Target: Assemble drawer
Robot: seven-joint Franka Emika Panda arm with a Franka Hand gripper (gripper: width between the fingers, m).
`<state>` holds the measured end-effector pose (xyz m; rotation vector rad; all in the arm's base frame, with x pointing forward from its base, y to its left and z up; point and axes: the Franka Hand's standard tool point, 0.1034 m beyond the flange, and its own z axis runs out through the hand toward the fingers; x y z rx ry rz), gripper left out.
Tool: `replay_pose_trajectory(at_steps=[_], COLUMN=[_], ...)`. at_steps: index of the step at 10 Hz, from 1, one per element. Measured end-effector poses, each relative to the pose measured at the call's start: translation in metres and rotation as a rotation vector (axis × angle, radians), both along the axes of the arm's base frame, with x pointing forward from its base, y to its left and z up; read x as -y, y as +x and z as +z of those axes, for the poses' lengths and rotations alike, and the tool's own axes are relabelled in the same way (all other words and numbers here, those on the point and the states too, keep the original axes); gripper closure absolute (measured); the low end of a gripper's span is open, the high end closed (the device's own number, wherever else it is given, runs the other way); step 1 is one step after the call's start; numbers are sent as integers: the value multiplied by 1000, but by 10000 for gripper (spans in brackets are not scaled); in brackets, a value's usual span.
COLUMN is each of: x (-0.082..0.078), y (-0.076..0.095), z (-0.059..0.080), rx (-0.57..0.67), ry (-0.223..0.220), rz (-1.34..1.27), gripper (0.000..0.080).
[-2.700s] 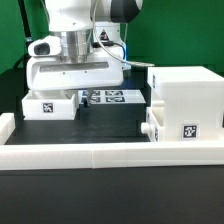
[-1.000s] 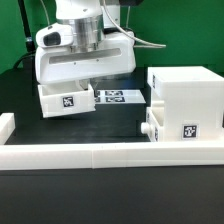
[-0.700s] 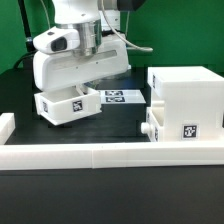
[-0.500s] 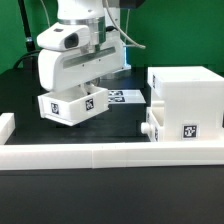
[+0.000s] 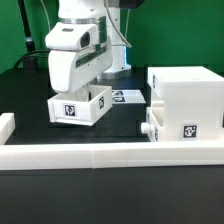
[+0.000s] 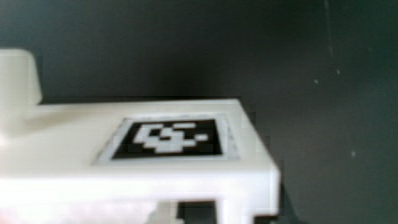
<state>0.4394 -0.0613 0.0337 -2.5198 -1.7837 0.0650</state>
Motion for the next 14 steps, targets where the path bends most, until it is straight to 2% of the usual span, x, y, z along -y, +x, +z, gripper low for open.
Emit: replay_pose_trajectory(at_steps=[3,8,11,14], x=[1,2,-3,-4], y=[25,24,52,50], z=[12,8,19,15], rx=[9,0,21,48], ry=[-16,-13,-24,-26], rz=[251,251,278,276], gripper=[757,757,757,757])
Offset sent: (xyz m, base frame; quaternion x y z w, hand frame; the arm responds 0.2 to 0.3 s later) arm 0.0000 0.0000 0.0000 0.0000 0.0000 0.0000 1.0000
